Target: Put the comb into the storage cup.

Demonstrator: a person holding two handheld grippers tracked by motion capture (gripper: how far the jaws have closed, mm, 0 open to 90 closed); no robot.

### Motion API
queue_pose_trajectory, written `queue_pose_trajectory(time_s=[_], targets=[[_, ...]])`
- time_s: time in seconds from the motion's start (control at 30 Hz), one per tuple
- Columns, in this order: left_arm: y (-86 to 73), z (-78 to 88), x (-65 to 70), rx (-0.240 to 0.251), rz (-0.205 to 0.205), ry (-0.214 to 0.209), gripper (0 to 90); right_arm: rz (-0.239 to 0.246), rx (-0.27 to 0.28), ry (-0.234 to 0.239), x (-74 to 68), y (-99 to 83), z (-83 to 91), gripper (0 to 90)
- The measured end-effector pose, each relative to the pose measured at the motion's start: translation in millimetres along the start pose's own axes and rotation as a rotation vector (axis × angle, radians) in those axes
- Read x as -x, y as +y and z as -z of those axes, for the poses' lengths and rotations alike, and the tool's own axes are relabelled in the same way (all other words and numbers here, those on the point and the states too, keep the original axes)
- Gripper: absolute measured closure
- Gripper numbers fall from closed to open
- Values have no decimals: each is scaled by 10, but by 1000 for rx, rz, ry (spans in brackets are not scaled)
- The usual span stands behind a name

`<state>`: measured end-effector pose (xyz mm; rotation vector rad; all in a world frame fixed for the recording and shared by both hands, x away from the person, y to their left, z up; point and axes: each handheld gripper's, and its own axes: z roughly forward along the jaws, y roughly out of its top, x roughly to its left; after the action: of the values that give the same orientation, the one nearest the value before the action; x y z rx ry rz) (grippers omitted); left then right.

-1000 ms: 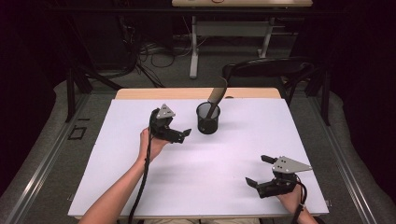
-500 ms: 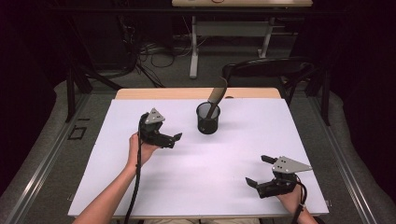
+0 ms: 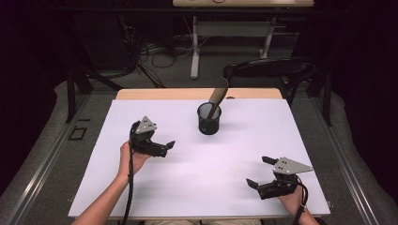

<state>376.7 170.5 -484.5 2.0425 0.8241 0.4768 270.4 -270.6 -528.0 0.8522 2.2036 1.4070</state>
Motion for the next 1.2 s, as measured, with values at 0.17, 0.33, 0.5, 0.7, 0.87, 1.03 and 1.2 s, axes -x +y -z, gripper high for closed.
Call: queue_pose_trajectory(time_s=[0.17,0.33,0.5,0.7,0.87,1.03,1.2], targets=[[-80,66,27,0,5,5,0,-1,3,-1,4,-4,-4,0],[-157,127,53,-3,4,11,0,-2,-2,-3,1,-4,-3,0],[-248,171,64,1,20,18,0,2,-4,-3,-1,-3,1,0],[-350,256,75,6,29,35,0,-4,-4,-2,-4,-6,4,0],[-439,322,83,13,46,49,0,-4,-2,-2,0,-7,2,0],[-505,389,115,13,45,57,0,-2,-2,-2,5,-8,2,0],[-562,443,149,14,47,62,0,0,-4,-3,2,-7,3,0]])
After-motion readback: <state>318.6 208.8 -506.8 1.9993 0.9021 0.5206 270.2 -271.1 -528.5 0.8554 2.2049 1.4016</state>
